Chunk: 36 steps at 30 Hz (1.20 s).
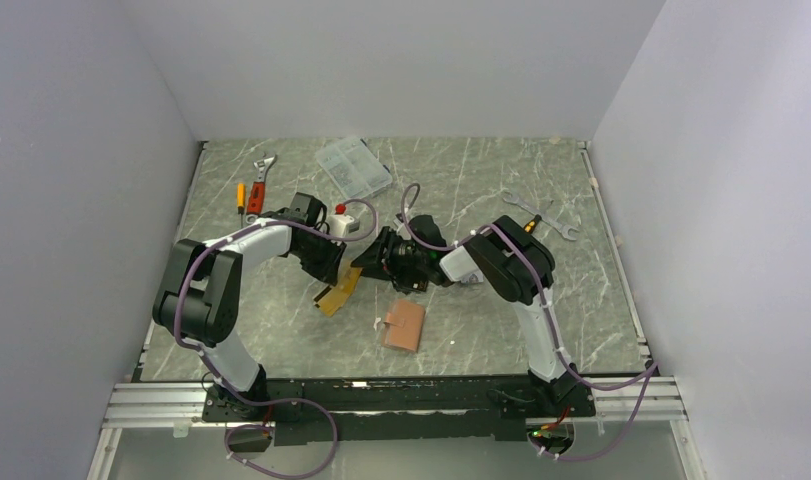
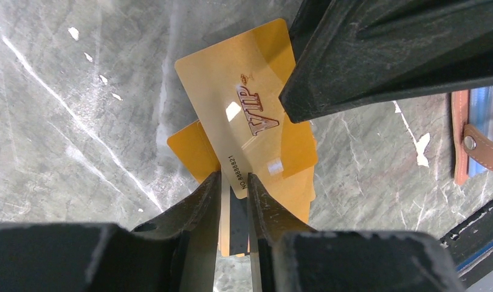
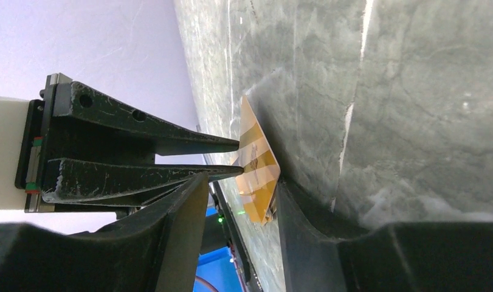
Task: Put the credit cards into the card holder
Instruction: Pick up the credit card from the center of the board.
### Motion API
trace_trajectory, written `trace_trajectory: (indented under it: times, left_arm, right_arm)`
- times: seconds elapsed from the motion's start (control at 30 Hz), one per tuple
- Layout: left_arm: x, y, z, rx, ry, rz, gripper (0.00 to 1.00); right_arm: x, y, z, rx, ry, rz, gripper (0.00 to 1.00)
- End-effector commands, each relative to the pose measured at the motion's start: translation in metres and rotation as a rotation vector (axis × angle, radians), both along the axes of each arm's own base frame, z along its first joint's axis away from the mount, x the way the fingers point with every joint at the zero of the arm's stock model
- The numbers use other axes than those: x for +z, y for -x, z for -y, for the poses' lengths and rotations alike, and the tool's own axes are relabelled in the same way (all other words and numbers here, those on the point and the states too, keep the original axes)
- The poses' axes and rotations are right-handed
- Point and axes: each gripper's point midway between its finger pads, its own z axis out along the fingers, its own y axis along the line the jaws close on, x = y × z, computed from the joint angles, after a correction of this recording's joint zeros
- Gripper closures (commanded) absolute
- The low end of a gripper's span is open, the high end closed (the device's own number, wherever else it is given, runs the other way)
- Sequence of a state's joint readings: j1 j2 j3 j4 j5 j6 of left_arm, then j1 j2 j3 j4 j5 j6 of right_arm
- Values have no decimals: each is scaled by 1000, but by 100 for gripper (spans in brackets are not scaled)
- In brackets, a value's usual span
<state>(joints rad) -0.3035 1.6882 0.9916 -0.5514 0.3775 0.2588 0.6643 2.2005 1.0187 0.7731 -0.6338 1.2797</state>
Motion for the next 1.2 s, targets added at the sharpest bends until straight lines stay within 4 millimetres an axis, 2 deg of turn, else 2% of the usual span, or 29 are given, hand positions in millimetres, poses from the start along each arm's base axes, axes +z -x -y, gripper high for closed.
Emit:
trace_trajectory:
  times: [0.0,0.13,0.3,0.4,0.47,0.5,0.77,0.8,0.83,0.87,0.9,1.03,1.17]
  left_arm:
    - [-6,10,2,-27,0,-38,75]
    - [-5,9,3,-35,6,-34,76]
    - [-4,11,5,-44,16,-34,75]
    - [-1,12,6,-43,32,-51,68]
    - [6,11,5,-33,50,-51,61]
    - [10,10,5,-27,64,-48,58]
    - [62,-12,-6,40,209,-5,48]
    - [71,-14,-8,49,242,0,37]
    - [80,-17,-9,57,275,8,33]
    - [90,-20,-9,61,314,15,8]
    - [100,-22,-10,64,346,28,2]
    - [142,-28,-10,69,473,106,1]
    - [171,-23,-7,57,566,173,1]
  right_arm:
    - [-5,-2,-5,-13,0,0,55]
    - [-4,-1,-13,3,3,10,63]
    - [-3,-2,-13,-7,-3,16,76]
    - [4,-6,-10,-21,-9,40,87]
    - [8,-8,-9,-26,-5,54,99]
    - [10,-9,-8,-31,-7,60,100]
    - [28,-10,-10,-24,-66,93,100]
    - [33,-11,-10,-25,-73,104,100]
    - [39,-11,-8,-23,-81,120,100]
    - [45,-11,-8,-19,-88,139,100]
    - [51,-12,-7,-14,-89,163,100]
    - [78,-10,-3,6,-74,257,100]
    - [114,-7,-1,37,-108,349,100]
